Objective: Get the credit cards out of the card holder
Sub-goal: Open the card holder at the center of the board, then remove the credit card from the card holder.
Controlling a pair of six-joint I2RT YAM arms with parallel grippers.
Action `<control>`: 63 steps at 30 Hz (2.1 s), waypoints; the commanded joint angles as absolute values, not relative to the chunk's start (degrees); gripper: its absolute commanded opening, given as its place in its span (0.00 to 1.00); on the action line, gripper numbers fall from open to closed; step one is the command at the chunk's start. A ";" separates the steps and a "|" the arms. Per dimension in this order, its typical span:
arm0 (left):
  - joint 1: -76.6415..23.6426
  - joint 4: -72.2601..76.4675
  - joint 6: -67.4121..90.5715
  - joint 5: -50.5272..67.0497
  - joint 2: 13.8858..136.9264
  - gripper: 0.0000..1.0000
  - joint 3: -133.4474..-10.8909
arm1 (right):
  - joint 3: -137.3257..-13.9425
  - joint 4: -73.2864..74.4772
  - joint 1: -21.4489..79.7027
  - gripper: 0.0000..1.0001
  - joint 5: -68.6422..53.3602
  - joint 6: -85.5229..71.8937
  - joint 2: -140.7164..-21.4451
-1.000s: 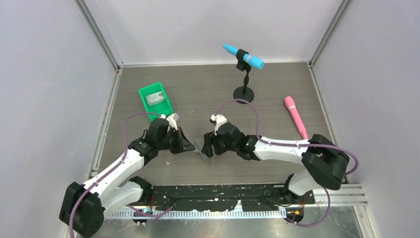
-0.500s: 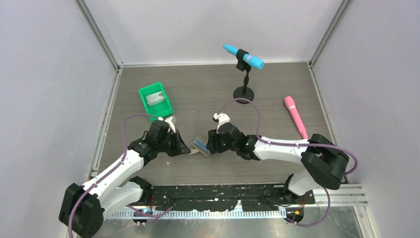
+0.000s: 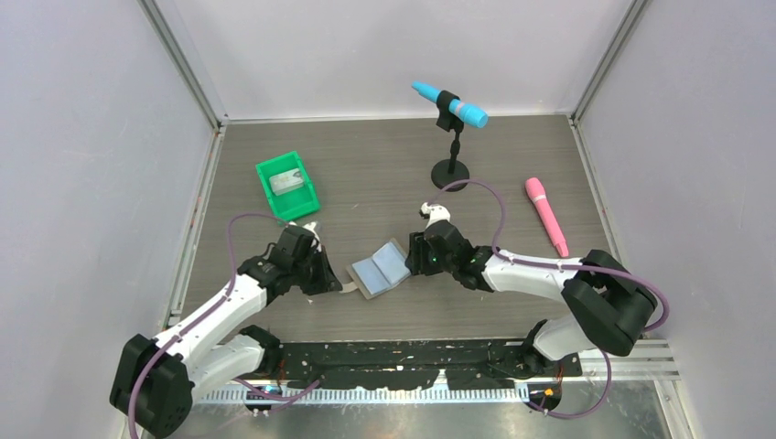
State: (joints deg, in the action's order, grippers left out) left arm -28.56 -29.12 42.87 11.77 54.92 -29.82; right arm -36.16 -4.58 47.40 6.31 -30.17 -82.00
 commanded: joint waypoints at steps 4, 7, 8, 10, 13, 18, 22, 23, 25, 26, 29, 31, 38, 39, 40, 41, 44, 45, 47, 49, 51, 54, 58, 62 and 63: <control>-28.74 -29.85 41.56 10.75 56.11 0.00 -31.47 | -35.63 -3.84 46.84 0.53 5.56 -30.65 -79.47; -28.74 -27.32 41.98 13.90 55.40 0.00 -30.89 | -35.99 -3.13 46.83 0.55 3.91 -31.06 -79.70; -28.74 -25.55 42.38 15.21 54.69 0.00 -30.60 | -36.35 -2.75 46.84 0.55 3.67 -31.21 -79.80; -28.74 -23.37 43.18 17.75 53.49 0.00 -30.14 | -37.05 -1.35 46.82 0.55 3.06 -31.42 -79.55; -28.74 -21.51 44.08 20.01 51.65 0.00 -29.90 | -37.98 1.86 46.78 0.55 2.46 -31.63 -76.97; -28.74 -18.07 45.58 23.88 50.15 0.00 -29.88 | -39.69 4.76 46.85 0.59 2.29 -30.59 -71.27; -28.74 -16.23 46.23 25.48 50.65 0.00 -30.30 | -39.92 1.75 46.85 0.56 -2.14 -29.96 -67.22; -28.74 -16.04 46.23 25.49 50.88 0.00 -30.40 | -39.91 1.05 46.85 0.55 -3.01 -29.96 -67.05; -28.74 -15.76 46.24 25.69 51.36 0.00 -30.63 | -40.28 0.30 46.85 0.55 -5.04 -30.20 -67.29; -28.74 -15.74 46.17 25.91 51.65 0.00 -30.84 | -40.48 -1.33 46.89 0.56 -6.12 -30.29 -68.06; -28.74 -15.25 46.27 27.02 52.15 0.00 -31.31 | -40.75 -3.40 46.98 0.61 -7.89 -30.59 -70.14; -28.74 -14.61 46.53 27.74 52.23 0.00 -31.60 | -41.01 -4.62 47.19 0.65 -9.04 -30.67 -71.93; -28.74 -14.47 46.15 28.35 52.69 0.00 -32.92 | -43.59 -5.36 49.27 0.70 -10.93 -29.84 -78.17; -28.74 -14.46 46.14 28.46 52.79 0.00 -32.94 | -44.01 -5.36 49.65 0.70 -10.99 -29.76 -78.63; -28.74 -14.50 46.14 28.51 52.81 0.00 -33.06 | -44.20 -5.32 49.94 0.70 -10.95 -29.69 -79.36; -28.74 -14.50 46.10 28.56 52.82 0.00 -33.12 | -44.40 -5.30 50.06 0.70 -10.62 -29.59 -79.67; -28.74 -14.71 45.82 28.53 52.91 0.00 -33.09 | -44.61 -5.05 50.42 0.68 -9.80 -29.46 -80.87; -28.74 -14.86 45.61 28.48 52.92 0.00 -33.10 | -44.62 -5.03 50.43 0.67 -9.42 -29.40 -81.30; -28.74 -15.57 45.13 28.28 53.18 0.00 -33.19 | -44.61 -5.05 50.45 0.64 -8.87 -29.30 -81.96; -28.74 -16.38 44.55 27.88 53.24 0.00 -33.06 | -44.52 -5.34 50.45 0.61 -8.80 -29.32 -82.88; -28.74 -17.85 44.12 26.57 52.89 0.00 -32.81 | -44.41 -5.36 50.37 0.54 -8.52 -29.47 -83.80; -28.74 -22.58 42.82 22.62 52.33 0.00 -32.99 | -44.18 -5.55 50.30 0.45 -8.13 -29.76 -84.66; -28.74 -25.62 41.48 19.30 51.30 0.00 -32.55 | -43.89 -5.67 49.92 0.42 -7.82 -30.28 -85.57; -28.74 -25.53 41.22 19.25 50.06 0.00 -31.87 | -43.36 -5.92 49.66 0.42 -7.87 -30.59 -85.31; -28.74 -25.38 41.24 19.37 49.79 0.00 -31.86 | -43.34 -5.94 49.66 0.44 -8.11 -30.59 -84.81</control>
